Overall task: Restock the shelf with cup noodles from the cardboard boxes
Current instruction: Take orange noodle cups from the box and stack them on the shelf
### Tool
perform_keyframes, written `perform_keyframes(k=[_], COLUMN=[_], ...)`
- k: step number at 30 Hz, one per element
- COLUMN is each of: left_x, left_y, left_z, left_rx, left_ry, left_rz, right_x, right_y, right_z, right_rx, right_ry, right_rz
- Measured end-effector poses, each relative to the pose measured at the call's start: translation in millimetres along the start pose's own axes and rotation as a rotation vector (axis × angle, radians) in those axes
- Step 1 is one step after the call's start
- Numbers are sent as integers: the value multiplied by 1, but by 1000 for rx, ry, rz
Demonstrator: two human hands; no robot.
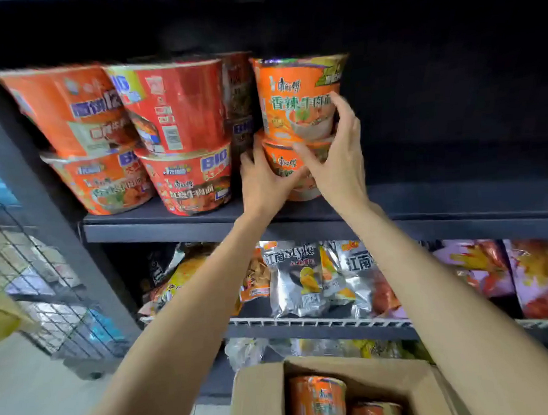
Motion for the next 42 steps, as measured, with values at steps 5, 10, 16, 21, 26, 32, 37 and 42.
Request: perform_keyframes(k=[5, 10, 16, 21, 26, 32, 37, 42], left_x=[-6, -30, -24, -25, -28, -18, -16, -101], left_y=[12, 37, 40, 40, 51, 95, 229, 317], left_z=[-4, -15, -17, -17, -14, 0, 46, 132], left_rx=[-33, 30, 16, -32, -20, 126, -57, -772], left_ry=[-182, -577, -868, -928, -838, -586, -131, -284], left_rz=[160, 352, 470, 477, 474, 520, 832, 200], right_x=[17, 22, 44, 42, 11, 27, 100, 149], right_y=[9, -11, -37, -31, 64, 215, 329, 407], right_z=[5, 27, 54, 53, -17, -98, -117, -110], right_rx=[-132, -83, -129, -309, -206, -58, -224, -715], right_ry=[452, 573, 594, 510, 300, 213, 282, 394], right_rz=[-187, -96, 31, 55, -144, -15, 377, 864])
Point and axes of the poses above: each hand's wrist, its own y-axis away from the middle knuckle, its own z-axis out of the palm, x = y × z, the point moved 3 cm from there along -y, towards the middle knuckle, and after that the axes turned 1 degree about -z, right-handed, at the moved point
